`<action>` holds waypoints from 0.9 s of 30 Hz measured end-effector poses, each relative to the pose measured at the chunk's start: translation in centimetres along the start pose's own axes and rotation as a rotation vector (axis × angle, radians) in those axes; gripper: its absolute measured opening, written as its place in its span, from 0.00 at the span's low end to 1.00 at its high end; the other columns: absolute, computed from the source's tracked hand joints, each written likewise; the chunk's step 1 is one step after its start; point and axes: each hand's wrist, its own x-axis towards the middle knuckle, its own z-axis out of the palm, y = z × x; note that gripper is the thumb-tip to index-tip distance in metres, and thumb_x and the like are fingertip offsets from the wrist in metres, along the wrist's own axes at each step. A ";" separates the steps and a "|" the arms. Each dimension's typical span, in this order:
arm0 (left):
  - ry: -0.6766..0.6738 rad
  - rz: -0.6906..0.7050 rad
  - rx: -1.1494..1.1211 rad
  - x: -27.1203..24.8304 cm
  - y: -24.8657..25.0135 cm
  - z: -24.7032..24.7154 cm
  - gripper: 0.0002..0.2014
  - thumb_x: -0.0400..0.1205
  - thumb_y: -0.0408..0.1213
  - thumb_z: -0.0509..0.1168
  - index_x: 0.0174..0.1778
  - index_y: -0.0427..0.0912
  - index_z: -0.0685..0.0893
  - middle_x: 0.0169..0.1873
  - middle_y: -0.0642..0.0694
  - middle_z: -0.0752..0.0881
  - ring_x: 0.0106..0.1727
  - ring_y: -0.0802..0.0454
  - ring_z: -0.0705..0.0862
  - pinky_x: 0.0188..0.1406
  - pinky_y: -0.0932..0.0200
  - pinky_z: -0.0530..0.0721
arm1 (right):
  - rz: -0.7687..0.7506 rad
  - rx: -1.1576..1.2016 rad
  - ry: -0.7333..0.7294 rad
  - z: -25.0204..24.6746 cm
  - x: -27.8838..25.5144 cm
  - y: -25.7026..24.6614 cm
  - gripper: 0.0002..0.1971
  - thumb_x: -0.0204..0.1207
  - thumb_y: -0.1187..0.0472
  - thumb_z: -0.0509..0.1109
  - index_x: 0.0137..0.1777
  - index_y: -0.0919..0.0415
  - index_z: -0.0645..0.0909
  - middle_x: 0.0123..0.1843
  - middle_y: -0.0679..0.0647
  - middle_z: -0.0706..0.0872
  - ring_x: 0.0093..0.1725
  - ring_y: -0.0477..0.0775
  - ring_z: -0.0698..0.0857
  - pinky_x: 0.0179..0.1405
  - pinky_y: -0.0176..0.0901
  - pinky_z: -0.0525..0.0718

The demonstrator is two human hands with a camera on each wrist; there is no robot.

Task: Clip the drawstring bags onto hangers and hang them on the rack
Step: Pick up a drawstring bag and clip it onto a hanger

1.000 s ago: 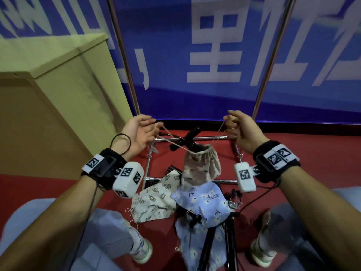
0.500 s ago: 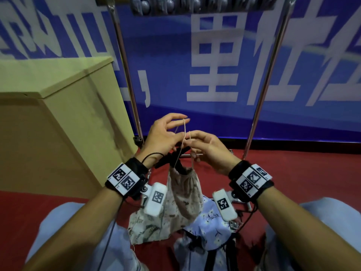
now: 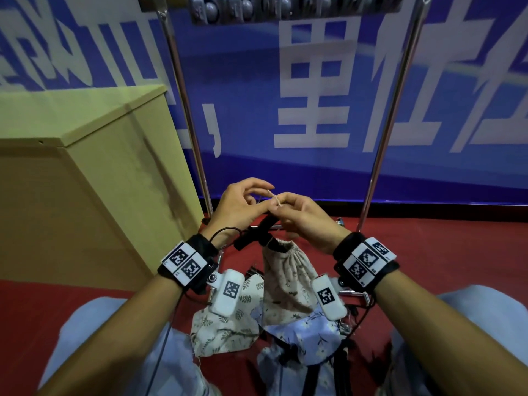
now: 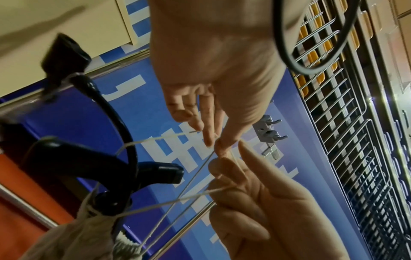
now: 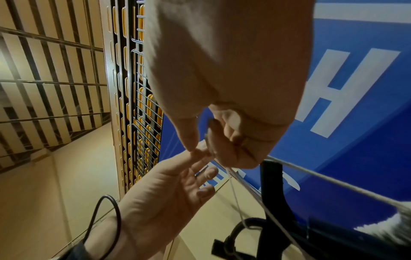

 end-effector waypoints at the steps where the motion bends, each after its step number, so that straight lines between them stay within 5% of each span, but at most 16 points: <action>1: -0.012 0.006 0.015 0.1 0.0 0.0 0.12 0.75 0.43 0.79 0.53 0.53 0.90 0.44 0.54 0.91 0.30 0.47 0.71 0.32 0.56 0.76 | -0.006 -0.003 0.000 -0.1 0.0 0.0 0.05 0.87 0.58 0.67 0.55 0.59 0.80 0.36 0.59 0.70 0.25 0.46 0.65 0.21 0.37 0.63; 4: -0.089 0.031 0.089 0.5 -0.2 -0.2 0.11 0.80 0.41 0.75 0.58 0.53 0.91 0.46 0.51 0.87 0.34 0.51 0.75 0.37 0.61 0.78 | -0.023 0.004 -0.008 -0.5 -0.1 -0.3 0.08 0.90 0.58 0.61 0.54 0.60 0.79 0.32 0.54 0.60 0.24 0.46 0.57 0.19 0.35 0.57; 7: -0.202 0.064 0.142 0.6 -0.6 0.3 0.11 0.86 0.38 0.67 0.64 0.47 0.88 0.59 0.51 0.87 0.54 0.58 0.86 0.57 0.67 0.80 | -0.054 -0.024 -0.009 -0.7 -0.3 -0.5 0.09 0.90 0.56 0.61 0.53 0.60 0.79 0.32 0.56 0.57 0.25 0.48 0.56 0.20 0.37 0.55; 9: -0.262 0.041 0.142 0.4 -0.8 0.8 0.12 0.90 0.38 0.62 0.64 0.42 0.87 0.58 0.50 0.89 0.59 0.60 0.86 0.60 0.67 0.80 | -0.071 -0.037 0.010 -0.9 -0.3 -0.7 0.09 0.90 0.57 0.61 0.53 0.61 0.79 0.30 0.53 0.60 0.23 0.47 0.58 0.20 0.36 0.57; 13: -0.287 0.021 0.098 0.5 -0.6 1.1 0.14 0.91 0.41 0.59 0.56 0.37 0.86 0.47 0.51 0.91 0.50 0.56 0.89 0.54 0.62 0.83 | -0.155 -0.190 0.063 -1.2 -0.5 -1.5 0.12 0.90 0.59 0.62 0.52 0.66 0.82 0.28 0.49 0.73 0.22 0.44 0.67 0.19 0.36 0.64; 15: -0.295 0.013 0.073 0.5 0.0 1.1 0.14 0.91 0.38 0.58 0.47 0.33 0.83 0.34 0.58 0.88 0.35 0.65 0.84 0.42 0.69 0.78 | -0.230 -0.312 0.078 -1.4 -0.6 -2.1 0.14 0.90 0.59 0.63 0.52 0.71 0.84 0.32 0.53 0.82 0.24 0.40 0.73 0.23 0.30 0.70; 17: -0.300 -0.010 0.044 0.7 0.2 1.1 0.16 0.91 0.38 0.58 0.41 0.31 0.80 0.27 0.55 0.82 0.27 0.66 0.78 0.36 0.70 0.74 | -0.291 -0.421 0.057 -1.7 -0.7 -3.0 0.16 0.90 0.58 0.63 0.50 0.69 0.86 0.32 0.55 0.85 0.23 0.38 0.73 0.25 0.25 0.70; 20: -0.306 -0.040 -0.055 0.7 0.6 1.1 0.16 0.90 0.41 0.61 0.39 0.36 0.78 0.25 0.50 0.72 0.27 0.58 0.75 0.39 0.61 0.74 | -0.262 -0.474 0.010 -2.7 -0.9 -4.3 0.14 0.88 0.54 0.65 0.52 0.61 0.88 0.24 0.43 0.76 0.22 0.42 0.67 0.22 0.32 0.65; 24: -0.264 -0.079 -0.065 1.2 1.3 -0.1 0.17 0.84 0.49 0.70 0.38 0.39 0.84 0.29 0.40 0.74 0.30 0.48 0.68 0.32 0.57 0.65 | -0.057 -0.372 -0.186 -4.3 -1.0 -5.1 0.11 0.88 0.56 0.66 0.66 0.57 0.84 0.27 0.54 0.64 0.25 0.51 0.60 0.24 0.46 0.58; 27: -0.256 -0.076 0.019 2.5 2.6 -2.3 0.10 0.81 0.45 0.74 0.42 0.42 0.88 0.30 0.39 0.79 0.33 0.46 0.72 0.37 0.55 0.70 | -0.056 -0.528 -0.148 -4.6 -0.1 -6.2 0.09 0.87 0.57 0.67 0.56 0.62 0.83 0.27 0.49 0.73 0.24 0.48 0.67 0.23 0.40 0.67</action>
